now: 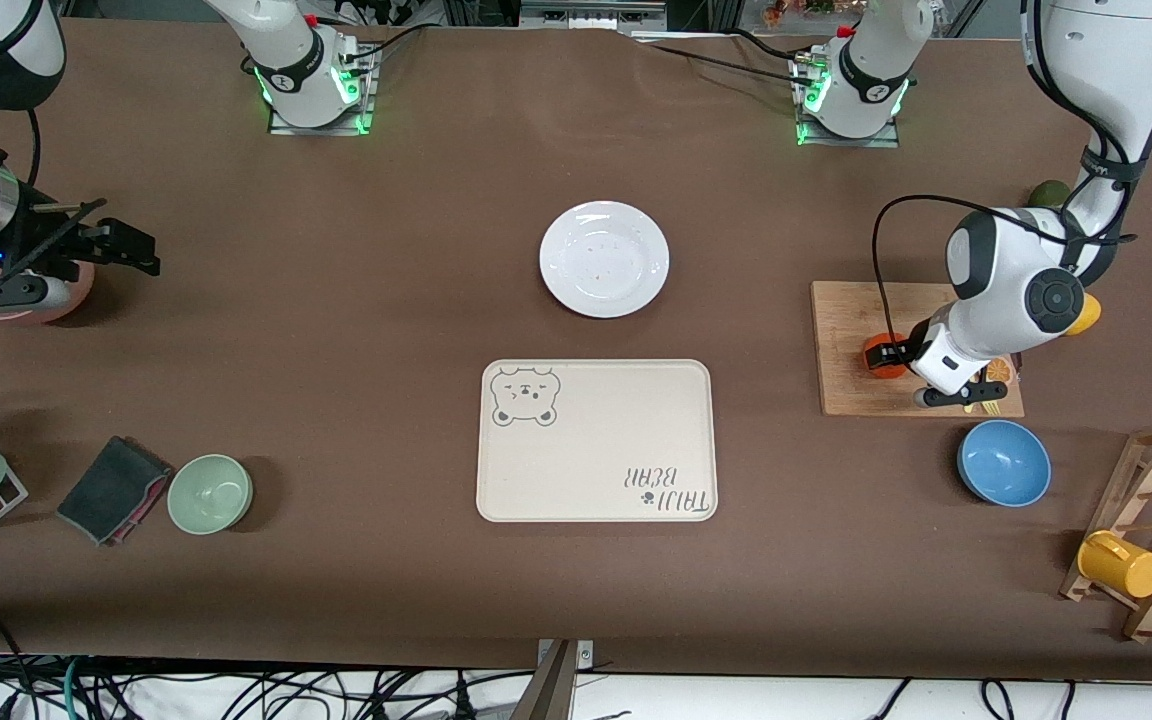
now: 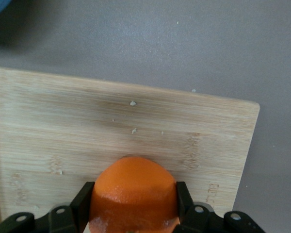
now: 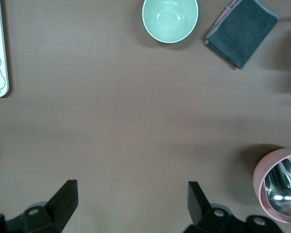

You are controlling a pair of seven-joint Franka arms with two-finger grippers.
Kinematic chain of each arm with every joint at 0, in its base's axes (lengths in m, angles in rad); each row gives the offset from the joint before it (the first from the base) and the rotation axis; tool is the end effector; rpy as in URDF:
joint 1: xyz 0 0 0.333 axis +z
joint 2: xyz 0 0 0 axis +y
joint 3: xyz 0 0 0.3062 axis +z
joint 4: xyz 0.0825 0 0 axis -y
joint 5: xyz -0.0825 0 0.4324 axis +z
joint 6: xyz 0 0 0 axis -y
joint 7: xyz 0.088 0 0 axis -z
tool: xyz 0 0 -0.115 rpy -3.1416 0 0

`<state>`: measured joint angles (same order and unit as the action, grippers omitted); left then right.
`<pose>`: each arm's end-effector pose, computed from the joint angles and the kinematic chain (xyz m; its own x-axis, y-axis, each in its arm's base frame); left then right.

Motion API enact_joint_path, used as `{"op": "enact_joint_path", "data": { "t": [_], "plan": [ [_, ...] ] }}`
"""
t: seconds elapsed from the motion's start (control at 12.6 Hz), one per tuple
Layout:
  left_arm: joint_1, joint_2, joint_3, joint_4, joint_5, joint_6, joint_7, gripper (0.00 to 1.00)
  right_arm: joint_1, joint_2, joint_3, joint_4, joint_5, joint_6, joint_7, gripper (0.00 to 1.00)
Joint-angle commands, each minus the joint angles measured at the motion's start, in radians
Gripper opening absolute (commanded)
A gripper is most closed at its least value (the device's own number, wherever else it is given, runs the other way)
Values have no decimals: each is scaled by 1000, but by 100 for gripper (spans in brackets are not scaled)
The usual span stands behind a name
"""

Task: Place orange and plate with both arms
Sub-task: 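Close the left gripper on the orange and lift it, then carry the orange with the left gripper over the white plate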

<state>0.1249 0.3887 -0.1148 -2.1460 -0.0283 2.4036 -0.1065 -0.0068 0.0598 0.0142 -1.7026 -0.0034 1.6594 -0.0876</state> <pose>0.5794 0.0026 0.1530 0.9810 0.1396 -0.1350 0.1469 -0.9881 0.0455 0.6165 0.0040 0.5089 0.9902 0.0952 -0.1026 0.0950 -0.9955 -0.0065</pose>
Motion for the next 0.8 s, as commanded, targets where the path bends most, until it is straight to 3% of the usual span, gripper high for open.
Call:
{"op": "enact_joint_path", "data": {
  "t": [0.0,0.32,0.72],
  "plan": [
    [-2,-11,-2,12,37,-13,-7,22,-2,2,0,6,14,-15,-26,100],
    [-8,-36,-52,144,39,-232,-63,12,-2,2,-2,6,14,-13,-32,100],
    [-7,-68,-340,156,36,-262,-537,12,-2,2,-2,6,14,-13,-34,100]
  ]
}}
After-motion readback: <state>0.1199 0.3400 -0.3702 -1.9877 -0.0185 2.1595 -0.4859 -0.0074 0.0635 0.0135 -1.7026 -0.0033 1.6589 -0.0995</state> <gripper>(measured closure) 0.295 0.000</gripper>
